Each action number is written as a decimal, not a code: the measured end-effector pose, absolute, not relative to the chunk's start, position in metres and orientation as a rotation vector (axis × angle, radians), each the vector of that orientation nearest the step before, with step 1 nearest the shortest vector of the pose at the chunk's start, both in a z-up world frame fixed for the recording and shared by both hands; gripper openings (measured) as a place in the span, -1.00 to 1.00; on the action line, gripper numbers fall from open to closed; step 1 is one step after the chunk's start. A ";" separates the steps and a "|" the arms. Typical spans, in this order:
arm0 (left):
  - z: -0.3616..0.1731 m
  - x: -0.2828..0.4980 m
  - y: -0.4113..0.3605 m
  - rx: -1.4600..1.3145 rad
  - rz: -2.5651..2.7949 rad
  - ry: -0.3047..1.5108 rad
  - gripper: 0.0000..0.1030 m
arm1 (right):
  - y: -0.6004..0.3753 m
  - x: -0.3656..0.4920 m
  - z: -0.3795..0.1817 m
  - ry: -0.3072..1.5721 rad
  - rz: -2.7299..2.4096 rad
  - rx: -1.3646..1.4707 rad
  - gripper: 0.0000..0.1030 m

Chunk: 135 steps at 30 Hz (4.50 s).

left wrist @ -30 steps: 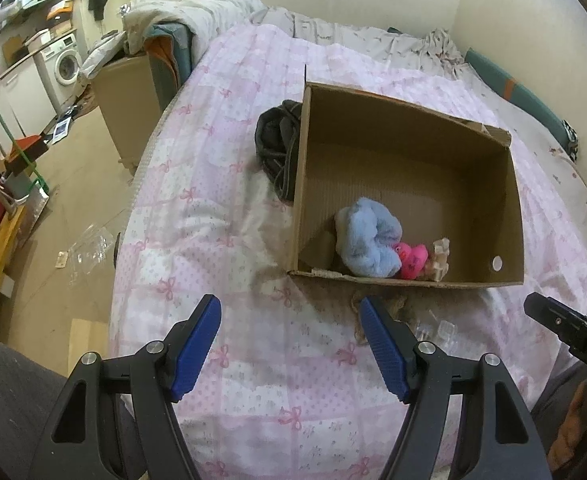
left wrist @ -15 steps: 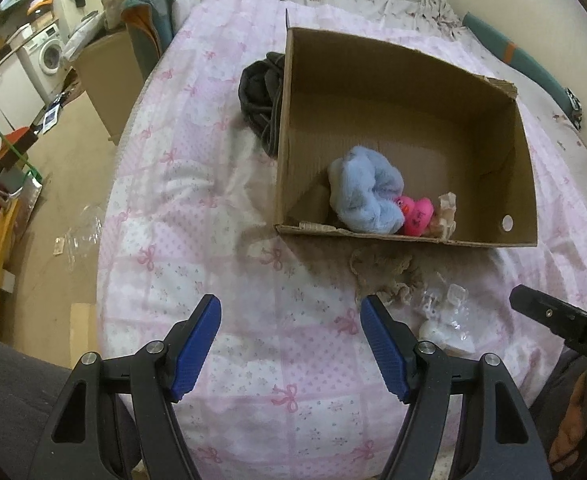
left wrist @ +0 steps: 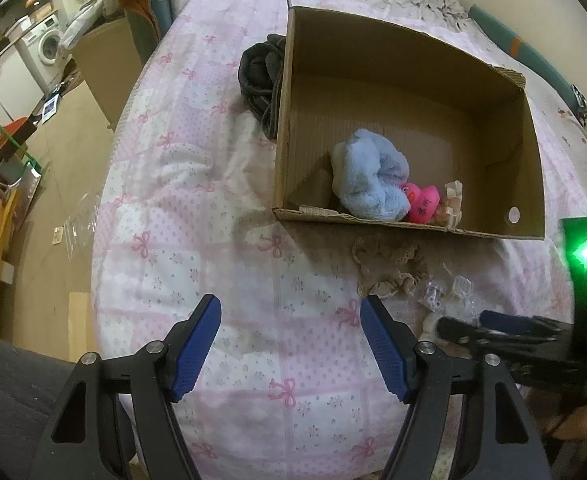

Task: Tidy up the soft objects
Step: 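Reach the right tool down and grasp the white cloth item, then carry the white cloth into the box with the right tool while the left tool holds the beige plastic piece, then lower the beige piece into the box with the left tool while the right tool lowers the white cloth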

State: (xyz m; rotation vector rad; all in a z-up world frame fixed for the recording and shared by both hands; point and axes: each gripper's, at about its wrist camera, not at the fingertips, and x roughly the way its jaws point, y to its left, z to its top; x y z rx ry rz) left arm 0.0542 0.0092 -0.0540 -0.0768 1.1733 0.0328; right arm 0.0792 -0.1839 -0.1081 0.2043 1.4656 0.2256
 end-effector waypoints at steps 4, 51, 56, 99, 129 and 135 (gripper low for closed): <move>-0.054 0.054 0.009 -0.077 0.034 1.173 0.35 | -0.167 0.081 -0.127 1.525 0.258 0.184 0.59; -0.131 0.023 -0.095 -0.114 -0.168 1.447 -0.87 | -0.255 0.054 -0.054 1.267 0.250 0.475 -0.48; -0.112 0.031 -0.068 -0.133 -0.119 1.394 -0.87 | -0.248 0.057 -0.058 1.291 0.259 0.453 -0.48; 0.026 0.130 0.006 -0.101 -0.071 0.948 -0.87 | -0.261 0.111 0.033 0.957 0.380 0.524 -0.47; -0.027 0.144 -0.018 -0.096 -0.164 1.007 -0.83 | -0.244 0.133 -0.031 1.088 0.280 0.402 -0.47; -0.027 0.143 -0.019 -0.087 -0.158 1.005 -0.77 | -0.239 0.131 -0.028 1.085 0.276 0.378 -0.47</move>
